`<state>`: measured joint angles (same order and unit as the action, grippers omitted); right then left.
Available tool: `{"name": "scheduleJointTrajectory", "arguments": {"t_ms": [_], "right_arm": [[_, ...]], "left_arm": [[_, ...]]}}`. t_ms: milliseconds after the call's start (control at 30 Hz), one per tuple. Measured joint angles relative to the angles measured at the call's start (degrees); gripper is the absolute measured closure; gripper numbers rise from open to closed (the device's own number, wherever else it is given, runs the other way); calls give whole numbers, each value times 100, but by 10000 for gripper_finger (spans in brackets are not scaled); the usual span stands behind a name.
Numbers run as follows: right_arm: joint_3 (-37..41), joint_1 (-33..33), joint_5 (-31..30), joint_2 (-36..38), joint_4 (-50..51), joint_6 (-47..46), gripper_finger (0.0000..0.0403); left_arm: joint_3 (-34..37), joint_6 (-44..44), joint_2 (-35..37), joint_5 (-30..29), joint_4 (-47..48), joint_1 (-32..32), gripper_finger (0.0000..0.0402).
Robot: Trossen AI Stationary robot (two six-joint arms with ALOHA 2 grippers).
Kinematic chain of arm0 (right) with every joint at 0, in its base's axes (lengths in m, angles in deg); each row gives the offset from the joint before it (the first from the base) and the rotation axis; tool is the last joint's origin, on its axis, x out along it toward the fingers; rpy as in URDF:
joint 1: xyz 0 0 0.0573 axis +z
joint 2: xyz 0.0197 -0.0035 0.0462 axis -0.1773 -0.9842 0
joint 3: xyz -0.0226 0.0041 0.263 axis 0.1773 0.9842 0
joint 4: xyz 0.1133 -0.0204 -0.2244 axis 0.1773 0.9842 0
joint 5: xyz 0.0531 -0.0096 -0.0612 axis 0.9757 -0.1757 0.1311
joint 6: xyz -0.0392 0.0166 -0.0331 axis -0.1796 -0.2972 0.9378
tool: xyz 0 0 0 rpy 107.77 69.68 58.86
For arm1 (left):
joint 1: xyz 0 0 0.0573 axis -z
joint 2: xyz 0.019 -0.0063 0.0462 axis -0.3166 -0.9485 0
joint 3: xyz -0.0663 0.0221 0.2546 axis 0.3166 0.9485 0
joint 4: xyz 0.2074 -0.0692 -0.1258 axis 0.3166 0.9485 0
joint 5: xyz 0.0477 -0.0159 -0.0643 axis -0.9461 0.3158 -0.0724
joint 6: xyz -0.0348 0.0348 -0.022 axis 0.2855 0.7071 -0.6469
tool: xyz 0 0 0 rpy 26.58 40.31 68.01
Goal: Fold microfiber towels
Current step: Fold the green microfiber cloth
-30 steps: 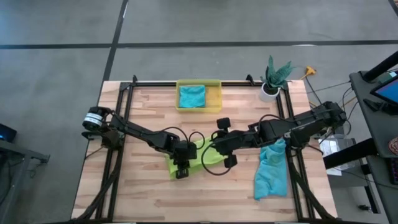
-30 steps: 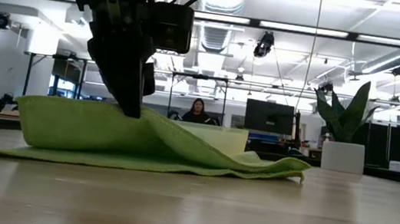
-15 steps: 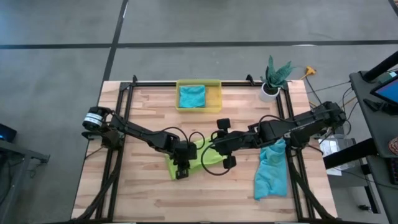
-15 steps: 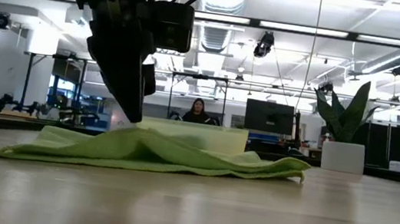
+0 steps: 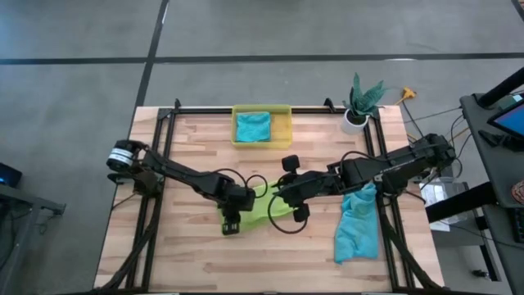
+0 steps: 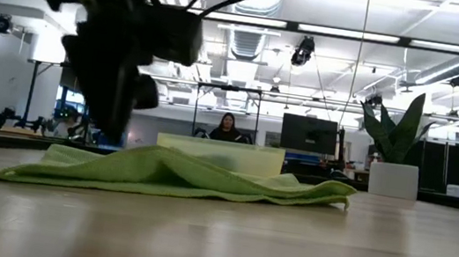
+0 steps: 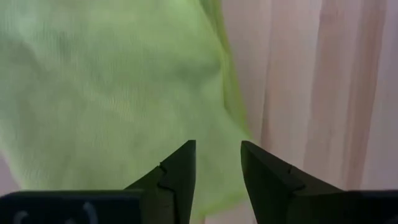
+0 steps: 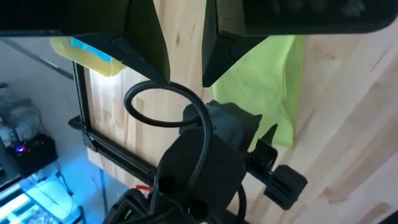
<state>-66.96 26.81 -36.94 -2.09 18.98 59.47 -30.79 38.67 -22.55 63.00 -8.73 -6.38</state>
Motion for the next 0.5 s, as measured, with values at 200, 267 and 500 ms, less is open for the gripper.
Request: {"name": "scheduleJointTrajectory", "arguments": {"t_ms": [200, 267, 500], "right_arm": [[2, -13, 20, -28, -351, 26, 314], [4, -13, 21, -33, -400, -237, 314], [4, 0, 46, -33, -459, -2899, 314]], "left_arm": [[23, 170, 386, -93, 648, -2, 290], [29, 169, 504, -290, 760, -2, 290], [29, -360, 887, -649, 771, -7, 290]]}}
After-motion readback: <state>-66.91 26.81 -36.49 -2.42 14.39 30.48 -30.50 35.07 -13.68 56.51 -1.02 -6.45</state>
